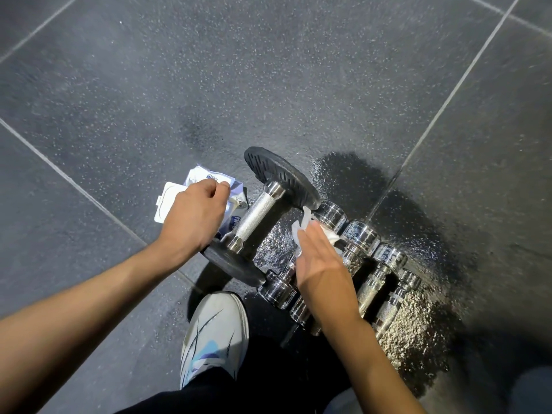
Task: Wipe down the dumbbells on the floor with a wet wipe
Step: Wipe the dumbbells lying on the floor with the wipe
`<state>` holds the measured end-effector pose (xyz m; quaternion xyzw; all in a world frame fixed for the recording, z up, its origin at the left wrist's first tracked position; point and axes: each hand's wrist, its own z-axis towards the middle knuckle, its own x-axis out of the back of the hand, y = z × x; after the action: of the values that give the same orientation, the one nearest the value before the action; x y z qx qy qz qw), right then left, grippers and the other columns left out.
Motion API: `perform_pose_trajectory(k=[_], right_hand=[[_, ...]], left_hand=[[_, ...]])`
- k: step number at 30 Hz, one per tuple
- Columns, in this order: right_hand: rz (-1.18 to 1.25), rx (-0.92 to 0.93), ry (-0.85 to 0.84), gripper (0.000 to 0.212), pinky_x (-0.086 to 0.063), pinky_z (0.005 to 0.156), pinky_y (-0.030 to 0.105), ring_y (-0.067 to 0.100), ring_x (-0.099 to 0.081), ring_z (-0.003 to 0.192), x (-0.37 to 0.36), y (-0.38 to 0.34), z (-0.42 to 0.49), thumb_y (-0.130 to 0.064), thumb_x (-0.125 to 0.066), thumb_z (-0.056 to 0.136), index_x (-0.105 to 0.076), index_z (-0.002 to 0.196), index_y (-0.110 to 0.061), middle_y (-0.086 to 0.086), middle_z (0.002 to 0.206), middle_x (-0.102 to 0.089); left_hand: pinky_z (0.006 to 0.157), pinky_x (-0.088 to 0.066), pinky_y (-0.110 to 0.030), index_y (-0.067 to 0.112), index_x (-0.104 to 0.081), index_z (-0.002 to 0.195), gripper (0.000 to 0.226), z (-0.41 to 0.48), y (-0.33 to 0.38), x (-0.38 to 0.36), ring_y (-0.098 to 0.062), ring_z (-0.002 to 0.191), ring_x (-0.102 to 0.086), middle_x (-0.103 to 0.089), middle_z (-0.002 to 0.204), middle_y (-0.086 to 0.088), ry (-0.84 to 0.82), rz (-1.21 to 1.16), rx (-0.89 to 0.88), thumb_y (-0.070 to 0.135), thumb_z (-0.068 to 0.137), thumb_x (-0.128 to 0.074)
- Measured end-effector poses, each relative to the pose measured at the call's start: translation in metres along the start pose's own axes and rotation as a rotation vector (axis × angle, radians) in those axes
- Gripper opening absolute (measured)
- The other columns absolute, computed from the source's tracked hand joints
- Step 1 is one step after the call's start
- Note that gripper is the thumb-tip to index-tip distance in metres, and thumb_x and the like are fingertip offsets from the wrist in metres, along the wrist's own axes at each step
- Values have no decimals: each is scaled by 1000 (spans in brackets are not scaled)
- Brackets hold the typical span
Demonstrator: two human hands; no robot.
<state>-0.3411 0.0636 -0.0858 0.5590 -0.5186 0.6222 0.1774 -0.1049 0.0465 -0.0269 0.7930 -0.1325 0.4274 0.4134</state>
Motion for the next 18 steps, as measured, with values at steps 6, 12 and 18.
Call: perform_pose_trajectory(k=[6,12,18], right_hand=[[-35,50,-178,51,14,119,19,4,-14,150,2,-10,-6,-30,-28,102,-47,149,-24,-8,156,-41],[94,13,-78,52,-12,125,28,4,-14,150,15,-2,-2,-5,-37,100,-45,149,-19,-9,160,-22],[-26,-156,155,44,-45,107,36,25,-51,123,25,-12,-14,-11,-61,89,-63,133,-14,9,131,-60]], left_hand=[[64,-43,-40,5,-58,77,47,1,-1,0,-31,64,-52,-58,65,-11,-3,-1,7,42,102,-44],[62,-39,-39,7,-57,75,45,0,-1,0,-31,64,-50,-55,62,-7,-8,-5,2,42,102,-45],[60,-37,-38,9,-54,72,44,0,-2,0,-29,62,-47,-53,61,-5,-14,-17,16,40,101,-46]])
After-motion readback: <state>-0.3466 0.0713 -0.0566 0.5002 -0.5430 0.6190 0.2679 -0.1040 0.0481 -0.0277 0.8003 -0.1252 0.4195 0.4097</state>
